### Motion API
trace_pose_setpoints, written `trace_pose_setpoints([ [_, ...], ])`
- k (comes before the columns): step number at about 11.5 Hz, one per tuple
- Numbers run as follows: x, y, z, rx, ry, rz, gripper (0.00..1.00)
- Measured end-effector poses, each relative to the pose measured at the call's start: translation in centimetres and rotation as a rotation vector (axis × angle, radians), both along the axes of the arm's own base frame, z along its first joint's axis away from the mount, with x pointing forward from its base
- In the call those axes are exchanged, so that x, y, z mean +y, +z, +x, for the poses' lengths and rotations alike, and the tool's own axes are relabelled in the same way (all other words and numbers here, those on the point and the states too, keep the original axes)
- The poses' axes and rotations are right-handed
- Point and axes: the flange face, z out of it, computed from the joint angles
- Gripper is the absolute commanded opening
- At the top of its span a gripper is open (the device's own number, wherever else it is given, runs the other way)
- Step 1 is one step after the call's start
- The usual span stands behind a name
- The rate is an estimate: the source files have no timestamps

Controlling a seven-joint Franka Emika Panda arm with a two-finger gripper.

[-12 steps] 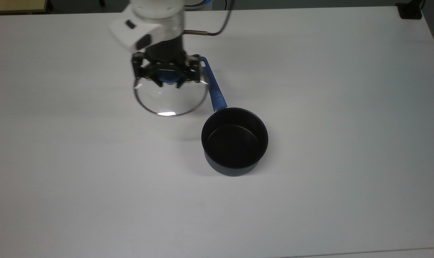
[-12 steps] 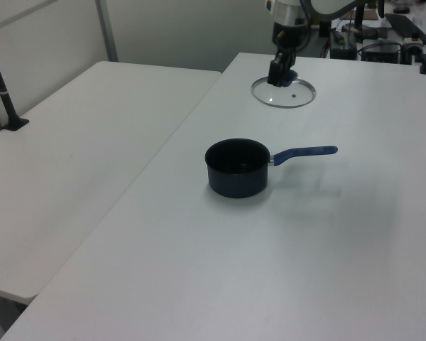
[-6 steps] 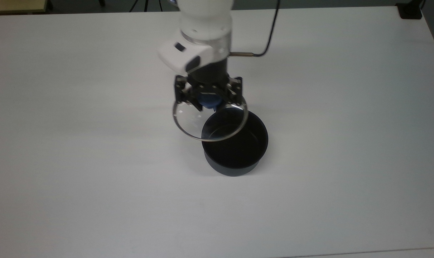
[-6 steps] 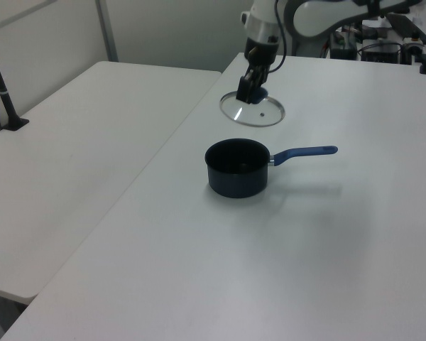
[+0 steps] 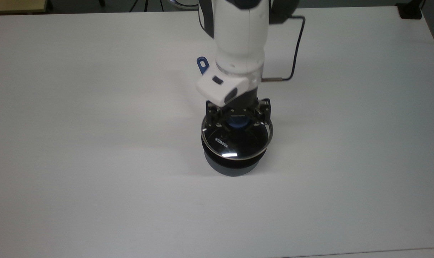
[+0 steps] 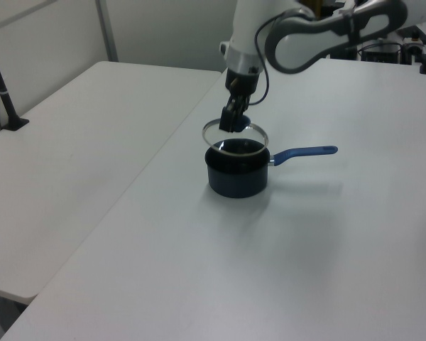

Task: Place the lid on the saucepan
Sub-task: 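Lower the glass lid onto the saucepan rim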

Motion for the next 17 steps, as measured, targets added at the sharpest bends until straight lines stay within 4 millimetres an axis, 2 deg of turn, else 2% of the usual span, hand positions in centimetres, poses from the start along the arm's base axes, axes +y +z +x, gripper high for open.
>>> trace_pose_setpoints([
  [3, 1.0, -1.5, 0.5, 0.006, 0.011, 0.001, 0.14],
  [7, 1.2, -3.8, 0.9, 0.017, 0.018, -0.01, 0.14],
  [12, 1.3, -4.7, 1.1, 0.007, 0.029, -0.031, 0.14],
  [13, 1.4, -4.7, 1.1, 0.004, 0.034, -0.04, 0.27],
  [14, 1.4, -4.7, 1.1, 0.004, 0.036, -0.042, 0.55],
  [15, 1.4, -4.7, 1.1, 0.004, 0.036, -0.043, 0.73],
  [16, 1.4, -4.9, 1.0, 0.009, 0.037, -0.044, 1.0],
  [17, 1.4, -5.5, 0.8, 0.02, 0.038, -0.048, 1.0],
])
